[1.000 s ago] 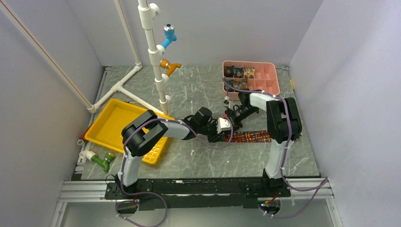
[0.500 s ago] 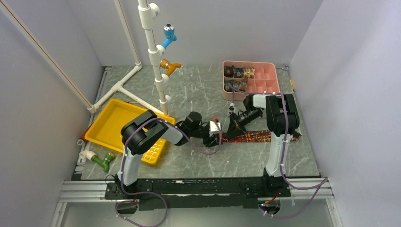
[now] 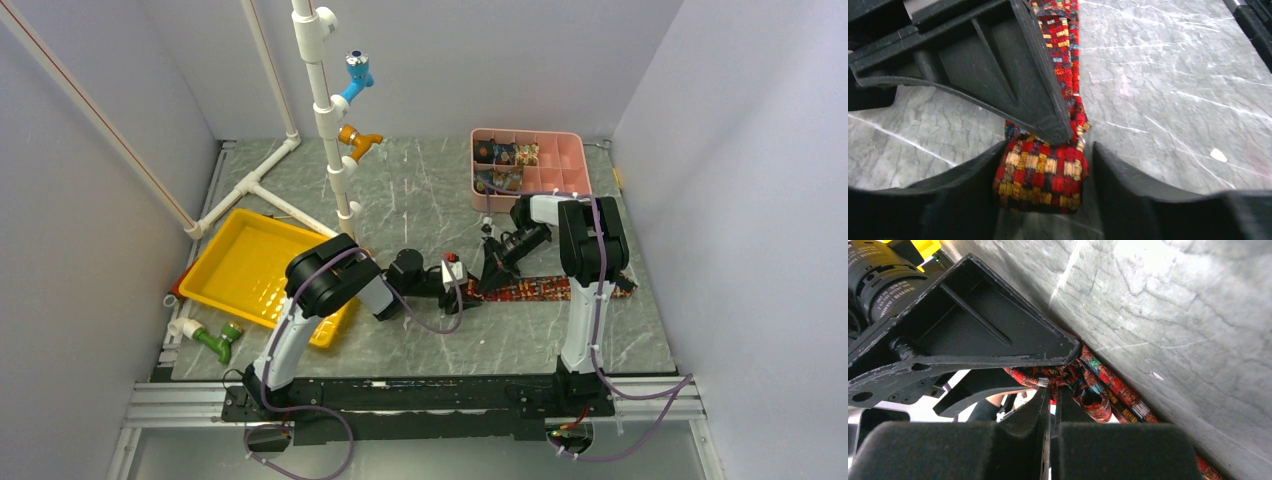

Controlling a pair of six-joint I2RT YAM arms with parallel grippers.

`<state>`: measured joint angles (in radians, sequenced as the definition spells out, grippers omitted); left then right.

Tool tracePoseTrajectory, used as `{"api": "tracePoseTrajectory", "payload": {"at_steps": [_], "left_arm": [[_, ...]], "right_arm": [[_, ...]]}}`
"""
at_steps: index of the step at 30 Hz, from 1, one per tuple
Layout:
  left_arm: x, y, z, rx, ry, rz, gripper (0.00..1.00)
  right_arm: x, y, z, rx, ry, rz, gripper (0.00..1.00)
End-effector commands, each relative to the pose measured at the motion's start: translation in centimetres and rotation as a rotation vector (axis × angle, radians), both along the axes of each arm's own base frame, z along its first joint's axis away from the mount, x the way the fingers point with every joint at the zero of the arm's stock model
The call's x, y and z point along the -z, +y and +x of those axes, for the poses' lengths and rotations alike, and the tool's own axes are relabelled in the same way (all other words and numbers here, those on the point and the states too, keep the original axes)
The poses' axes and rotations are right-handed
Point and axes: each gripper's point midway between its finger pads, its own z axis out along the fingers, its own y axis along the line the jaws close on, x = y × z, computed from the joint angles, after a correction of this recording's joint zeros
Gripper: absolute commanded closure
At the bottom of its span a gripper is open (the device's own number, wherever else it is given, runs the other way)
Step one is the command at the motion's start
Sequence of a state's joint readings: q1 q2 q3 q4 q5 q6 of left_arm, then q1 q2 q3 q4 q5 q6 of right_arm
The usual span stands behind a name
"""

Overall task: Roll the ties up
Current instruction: Roll the tie at the center of the board.

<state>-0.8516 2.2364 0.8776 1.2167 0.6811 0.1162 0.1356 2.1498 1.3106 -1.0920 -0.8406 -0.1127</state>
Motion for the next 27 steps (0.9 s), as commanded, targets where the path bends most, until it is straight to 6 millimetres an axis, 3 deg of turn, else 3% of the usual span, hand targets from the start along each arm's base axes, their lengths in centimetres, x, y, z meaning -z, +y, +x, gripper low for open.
{"api": "tracePoseTrajectory", "payload": {"at_steps": [1,4,6,9,11,15,20,24,27], "left_arm": [[5.3,1.3,-0.7,-0.031,0.079,0.163,0.52],[6.0,2.8,-1.6,-0.035,0.100,0.245,0.72],[6.9,4.3,-2.4,-0.041,0.139,0.317,0.83],[8.1,6.3,-3.3,-0.056,0.236,0.412,0.90],[8.3,7.2,-3.7,-0.062,0.271,0.437,0.91],[8.2,7.5,-4.3,-0.044,0.296,0.447,0.91],[8.1,7.2,-4.4,-0.033,0.318,0.453,0.90],[8.3,7.3,-4.3,-0.033,0.321,0.461,0.89],[8.4,7.3,-4.3,-0.032,0.325,0.463,0.89]], "right_arm": [[6.9,-3.6,1.9,-0.131,-0.167,-0.244,1.00],[4.8,-2.5,2.8,-0.120,-0.232,-0.165,0.98],[2.5,-1.8,3.4,-0.109,-0.290,-0.102,0.87],[-0.7,-1.7,3.7,-0.088,-0.362,-0.038,0.69],[-1.6,-2.5,3.7,-0.073,-0.390,-0.044,0.64],[-0.3,-3.6,3.5,-0.074,-0.399,-0.097,0.64],[1.3,-2.3,3.2,-0.079,-0.348,-0.078,0.63],[0.5,-0.7,2.9,-0.061,-0.332,0.021,0.54],[-0.2,-0.4,2.9,-0.058,-0.334,0.046,0.52]]}}
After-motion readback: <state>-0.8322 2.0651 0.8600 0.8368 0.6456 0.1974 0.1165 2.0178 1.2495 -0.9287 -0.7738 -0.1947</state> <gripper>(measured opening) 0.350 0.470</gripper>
